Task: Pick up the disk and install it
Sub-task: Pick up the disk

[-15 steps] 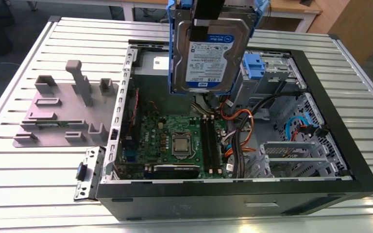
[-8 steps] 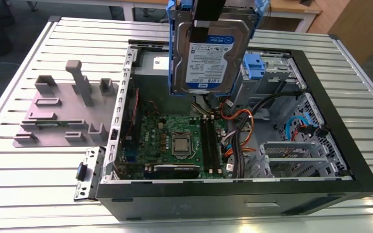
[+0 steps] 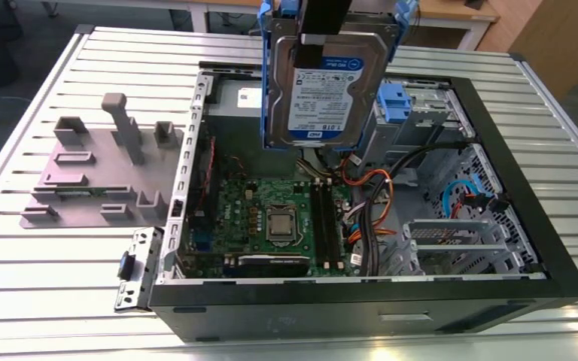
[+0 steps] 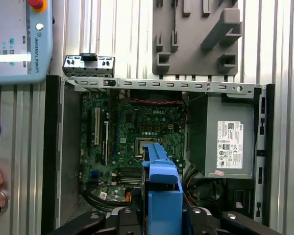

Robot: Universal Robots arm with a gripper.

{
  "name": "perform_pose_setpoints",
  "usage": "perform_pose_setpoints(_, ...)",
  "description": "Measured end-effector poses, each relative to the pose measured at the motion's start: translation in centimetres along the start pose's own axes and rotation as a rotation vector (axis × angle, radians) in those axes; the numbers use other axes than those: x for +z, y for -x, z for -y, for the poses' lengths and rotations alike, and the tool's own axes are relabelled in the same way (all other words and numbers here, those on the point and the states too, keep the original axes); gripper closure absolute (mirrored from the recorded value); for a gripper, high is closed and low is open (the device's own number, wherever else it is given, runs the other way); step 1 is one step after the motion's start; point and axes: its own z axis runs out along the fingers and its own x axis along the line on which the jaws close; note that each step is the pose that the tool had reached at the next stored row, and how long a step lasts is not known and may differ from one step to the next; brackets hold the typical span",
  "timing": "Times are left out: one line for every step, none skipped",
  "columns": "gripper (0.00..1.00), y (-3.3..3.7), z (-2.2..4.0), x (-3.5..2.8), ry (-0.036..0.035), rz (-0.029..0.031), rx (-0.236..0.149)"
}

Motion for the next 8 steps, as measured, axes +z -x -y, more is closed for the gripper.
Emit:
perform_pose_setpoints(0.64,-0.04,0.0,0.0,0.0,0.0,0.0)
perform_pose_setpoints(0.64,-0.07,0.0,0.0,0.0,0.0,0.0)
perform_pose_setpoints(0.64,-0.1,0.0,0.0,0.0,0.0,0.0)
perform_pose_setpoints(0.64,-0.13,0.0,0.0,0.0,0.0,0.0)
perform_pose_setpoints(0.64,-0.16,0.0,0.0,0.0,0.0,0.0)
perform_pose_setpoints(0.64,-0.18,0.0,0.0,0.0,0.0,0.0)
perform_pose_setpoints(0.64,-0.22,0.0,0.0,0.0,-0.0001,0.0)
perform_pose_setpoints(0.64,-0.25,0.0,0.01,0.0,0.0,0.0)
